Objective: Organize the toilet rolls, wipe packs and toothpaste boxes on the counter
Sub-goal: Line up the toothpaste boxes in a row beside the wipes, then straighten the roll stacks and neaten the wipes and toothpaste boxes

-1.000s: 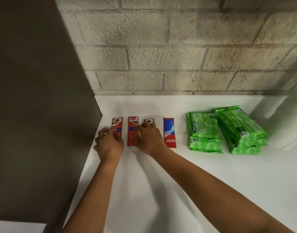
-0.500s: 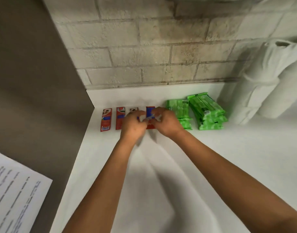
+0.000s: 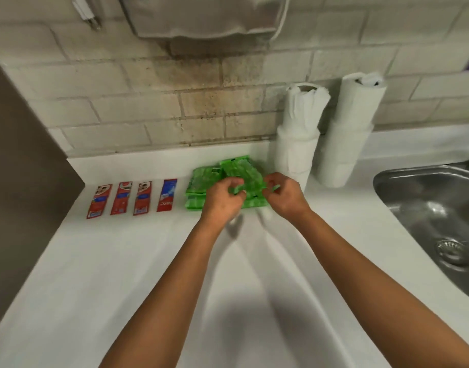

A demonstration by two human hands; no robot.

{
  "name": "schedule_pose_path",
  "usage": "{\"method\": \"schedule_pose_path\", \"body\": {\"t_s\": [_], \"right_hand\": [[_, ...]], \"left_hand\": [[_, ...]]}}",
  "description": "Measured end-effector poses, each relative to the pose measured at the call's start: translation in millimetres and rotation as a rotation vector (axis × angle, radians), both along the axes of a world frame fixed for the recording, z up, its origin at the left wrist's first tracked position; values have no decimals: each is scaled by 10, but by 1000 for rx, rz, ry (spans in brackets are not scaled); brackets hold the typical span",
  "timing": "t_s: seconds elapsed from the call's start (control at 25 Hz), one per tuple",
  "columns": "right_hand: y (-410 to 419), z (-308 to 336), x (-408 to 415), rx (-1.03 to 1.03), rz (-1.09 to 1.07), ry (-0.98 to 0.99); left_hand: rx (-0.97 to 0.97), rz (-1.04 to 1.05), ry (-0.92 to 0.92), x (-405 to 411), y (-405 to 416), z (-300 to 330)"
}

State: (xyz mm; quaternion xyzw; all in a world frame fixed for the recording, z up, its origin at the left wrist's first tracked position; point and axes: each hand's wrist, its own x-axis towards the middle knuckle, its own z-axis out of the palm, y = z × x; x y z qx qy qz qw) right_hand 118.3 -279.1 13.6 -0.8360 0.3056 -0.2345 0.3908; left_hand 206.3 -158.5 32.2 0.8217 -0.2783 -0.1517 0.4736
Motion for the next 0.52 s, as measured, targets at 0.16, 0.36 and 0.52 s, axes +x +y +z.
{"method": "schedule_pose_path", "body": {"t_s": [0.16,0.36,0.52], "right_hand": [[-578,-100,-490,31,-2,22],[-1238,-238,-1007,55,-6,87],[-1654,-292,-1216,104,-34,98]], "left_hand": [[-9,41,-9,-449,-541,-106],[-41,140,103,-814,-974,-232],[-64,163,120,-936,-1179,-260]]}}
